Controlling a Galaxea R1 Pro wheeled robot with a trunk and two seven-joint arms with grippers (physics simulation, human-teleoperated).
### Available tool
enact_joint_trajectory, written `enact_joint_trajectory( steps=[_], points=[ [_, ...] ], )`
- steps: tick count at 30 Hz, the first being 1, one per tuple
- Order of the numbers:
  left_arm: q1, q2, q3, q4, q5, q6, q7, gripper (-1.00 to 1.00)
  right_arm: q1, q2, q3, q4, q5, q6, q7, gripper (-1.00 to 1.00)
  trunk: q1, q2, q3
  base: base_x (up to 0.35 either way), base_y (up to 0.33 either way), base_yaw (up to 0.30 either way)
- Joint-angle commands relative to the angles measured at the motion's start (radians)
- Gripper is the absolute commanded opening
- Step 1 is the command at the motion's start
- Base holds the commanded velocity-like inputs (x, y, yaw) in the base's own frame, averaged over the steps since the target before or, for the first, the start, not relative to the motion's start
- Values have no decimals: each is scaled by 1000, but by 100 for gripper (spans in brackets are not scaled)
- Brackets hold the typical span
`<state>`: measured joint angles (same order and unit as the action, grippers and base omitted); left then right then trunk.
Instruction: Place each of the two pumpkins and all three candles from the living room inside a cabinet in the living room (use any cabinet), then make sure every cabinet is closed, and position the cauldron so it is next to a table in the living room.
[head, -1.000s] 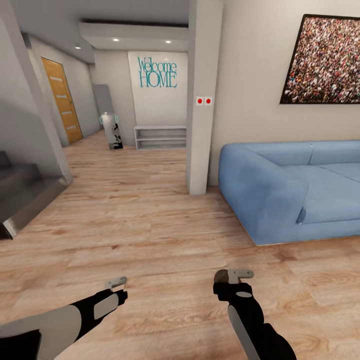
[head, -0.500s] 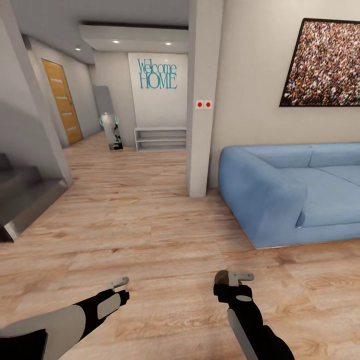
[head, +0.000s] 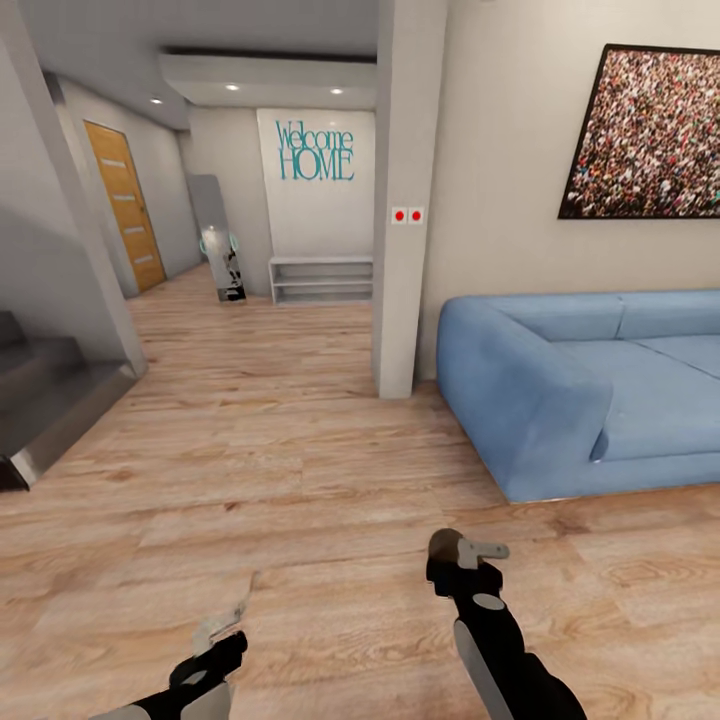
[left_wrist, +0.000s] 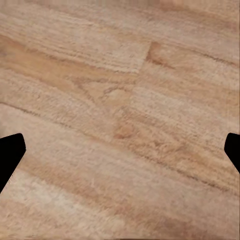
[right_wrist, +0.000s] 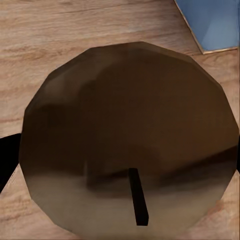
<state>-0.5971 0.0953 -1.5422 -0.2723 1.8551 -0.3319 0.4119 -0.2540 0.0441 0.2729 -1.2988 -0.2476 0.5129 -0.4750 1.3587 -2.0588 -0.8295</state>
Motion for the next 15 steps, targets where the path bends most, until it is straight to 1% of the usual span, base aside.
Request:
enact_joint_trajectory(
  steps=[1, 2, 5, 7, 10, 12, 14, 15],
  points=[
    [7, 2, -9, -4, 5, -15, 6, 100, -1, -1, 2, 1, -14, -17, -9, -100, -4, 7, 2, 0, 0, 0],
    [41, 3, -9, -2, 4, -55, 6, 100, -1, 0, 2, 14, -14, -56, -10, -100, -8, 14, 5, 0, 0, 0],
    [58, 1, -10, 12, 3, -75, 4, 100, -1, 0, 2, 24, -13, -71, -10, -100, -19, 35, 15, 0, 0, 0],
    [70, 0, -10, 37, 1, -98, 2, 100, -1, -2, 2, 30, -13, -79, -10, -100, -27, 49, 21, 0, 0, 0],
    [73, 0, -10, 46, 1, -125, 1, 100, -1, -3, 1, 31, -12, -83, -10, -100, -39, 70, 30, 0, 0, 0],
    [74, -1, -10, 47, 1, -160, 1, 100, -1, -3, 1, 31, -13, -93, -11, -100, -46, 84, 37, 0, 0, 0],
    [79, -1, -10, 48, -5, -234, 2, 100, 0, -4, 1, 37, -13, -126, -13, -100, -54, 98, 43, 0, 0, 0],
    [84, -1, -10, 48, -7, -254, 2, 100, 0, -4, 1, 42, -13, -138, -13, -100, -58, 105, 46, 0, 0, 0]
  ],
)
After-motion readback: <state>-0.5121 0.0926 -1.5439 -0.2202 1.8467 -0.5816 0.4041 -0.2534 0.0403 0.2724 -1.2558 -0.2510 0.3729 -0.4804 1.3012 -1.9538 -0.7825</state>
